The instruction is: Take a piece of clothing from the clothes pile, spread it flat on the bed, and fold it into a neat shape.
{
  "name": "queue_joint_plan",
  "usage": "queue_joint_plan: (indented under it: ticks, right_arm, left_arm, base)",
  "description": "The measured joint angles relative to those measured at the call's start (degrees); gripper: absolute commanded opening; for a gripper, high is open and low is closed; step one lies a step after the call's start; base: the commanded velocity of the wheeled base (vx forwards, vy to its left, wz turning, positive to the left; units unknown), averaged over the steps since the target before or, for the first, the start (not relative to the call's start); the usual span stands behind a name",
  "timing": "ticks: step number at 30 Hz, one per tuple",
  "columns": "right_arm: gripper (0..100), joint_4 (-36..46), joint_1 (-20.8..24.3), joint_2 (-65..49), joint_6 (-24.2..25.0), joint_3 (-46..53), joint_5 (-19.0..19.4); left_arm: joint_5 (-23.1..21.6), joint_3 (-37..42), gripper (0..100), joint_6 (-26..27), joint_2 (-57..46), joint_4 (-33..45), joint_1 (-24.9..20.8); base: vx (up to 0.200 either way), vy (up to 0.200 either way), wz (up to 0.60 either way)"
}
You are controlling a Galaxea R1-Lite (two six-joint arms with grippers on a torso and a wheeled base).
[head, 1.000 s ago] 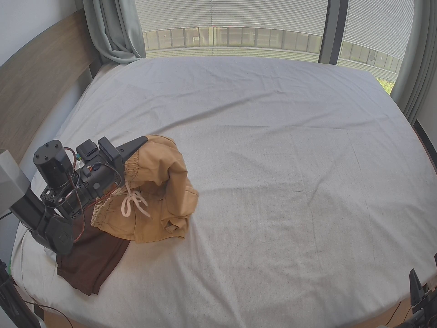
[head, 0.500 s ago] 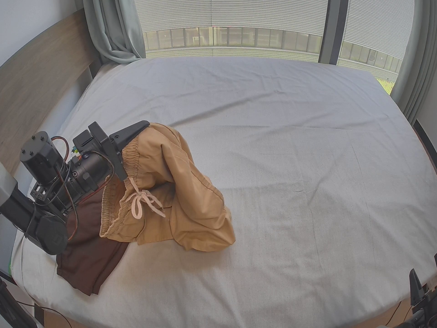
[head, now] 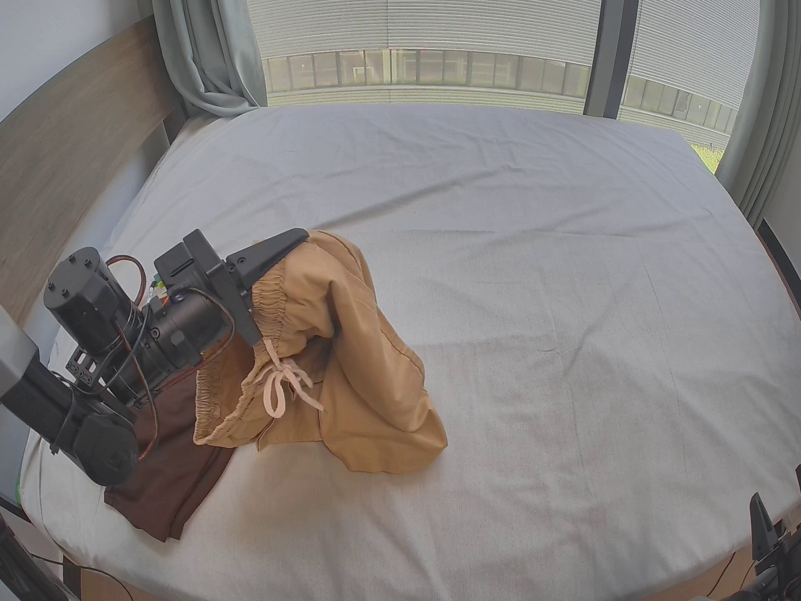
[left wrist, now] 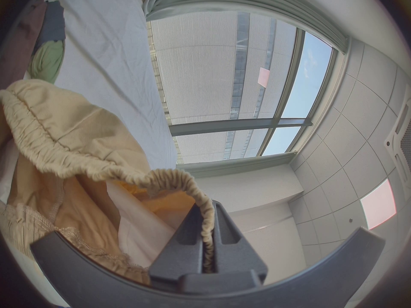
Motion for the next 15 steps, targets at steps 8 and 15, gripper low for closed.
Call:
queue_joint_plan:
  ticks: [8,15]
  right_arm:
    - [100,0.0,0.0,0.0,0.0,0.0,0.0]
    - [100,0.0,0.0,0.0,0.0,0.0,0.0]
  left_arm:
    - [0.3,-3.2,0,-7.8,0.0,0.0,-4.5]
    - [0.4,-7.2,0,-8.7,1.3,0.0,-9.0]
  base:
    - [0.000,0.000,0.00]
    - [0.000,0.000,0.00]
